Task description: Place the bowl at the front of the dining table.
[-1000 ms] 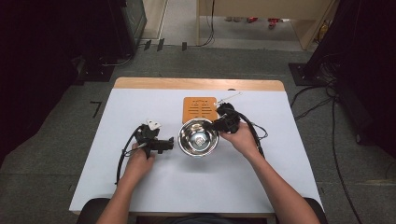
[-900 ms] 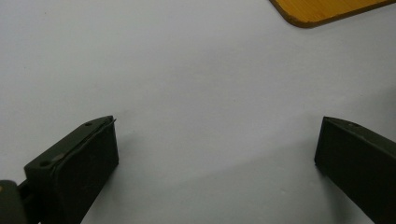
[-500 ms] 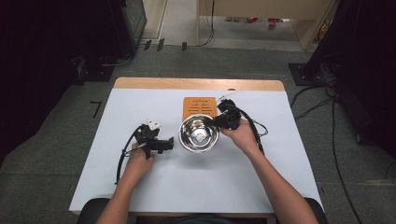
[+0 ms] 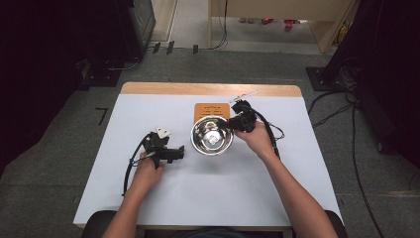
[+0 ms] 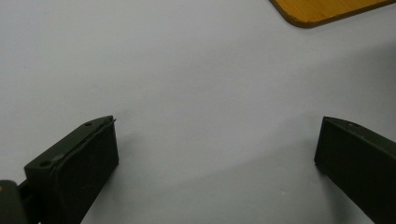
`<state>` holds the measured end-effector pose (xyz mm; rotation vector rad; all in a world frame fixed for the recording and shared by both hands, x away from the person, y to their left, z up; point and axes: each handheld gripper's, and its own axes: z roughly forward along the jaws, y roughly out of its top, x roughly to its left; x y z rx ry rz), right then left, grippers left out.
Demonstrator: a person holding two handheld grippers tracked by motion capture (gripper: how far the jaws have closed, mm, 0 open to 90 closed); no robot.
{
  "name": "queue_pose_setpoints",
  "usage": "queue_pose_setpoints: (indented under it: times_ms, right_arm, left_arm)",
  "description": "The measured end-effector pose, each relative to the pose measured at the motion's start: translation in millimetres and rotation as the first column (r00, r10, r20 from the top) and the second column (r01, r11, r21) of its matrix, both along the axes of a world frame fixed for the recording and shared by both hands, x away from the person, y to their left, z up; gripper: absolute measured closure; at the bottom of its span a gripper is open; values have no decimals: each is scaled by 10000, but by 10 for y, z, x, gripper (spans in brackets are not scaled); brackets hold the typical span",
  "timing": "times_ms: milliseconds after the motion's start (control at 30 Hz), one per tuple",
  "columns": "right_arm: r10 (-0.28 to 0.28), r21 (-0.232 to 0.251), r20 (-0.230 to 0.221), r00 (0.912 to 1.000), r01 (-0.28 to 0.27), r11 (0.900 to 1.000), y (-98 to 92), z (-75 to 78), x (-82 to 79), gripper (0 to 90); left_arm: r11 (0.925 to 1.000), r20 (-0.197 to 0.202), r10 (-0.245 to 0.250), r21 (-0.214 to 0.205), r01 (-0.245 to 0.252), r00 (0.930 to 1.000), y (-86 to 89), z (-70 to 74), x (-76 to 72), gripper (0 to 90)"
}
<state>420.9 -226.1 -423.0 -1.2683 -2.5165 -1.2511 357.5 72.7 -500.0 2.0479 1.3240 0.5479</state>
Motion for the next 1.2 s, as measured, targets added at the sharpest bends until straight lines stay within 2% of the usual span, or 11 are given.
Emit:
queue_pose_setpoints:
  times_ms: [400,833,1000,1200]
  right_arm:
    - [-211,148,136,9997,209,9997,-37,61,100,844]
    - [-447,251,243,9987,441,9987,-59,60,228,844]
    - [-524,427,581,9969,499,9978,-66,77,258,843]
    - [-553,413,618,9966,528,9977,-44,87,314,843]
  left_arm:
    - [10000,-11,4,3,-4,10000,0,0,0,0]
    - [10000,-15,19,-12,-19,10000,-2,0,-2,0]
    - [10000,-16,19,-13,-19,10000,-2,0,-2,0]
    - [10000,-12,18,-14,-19,10000,-2,0,-2,0]
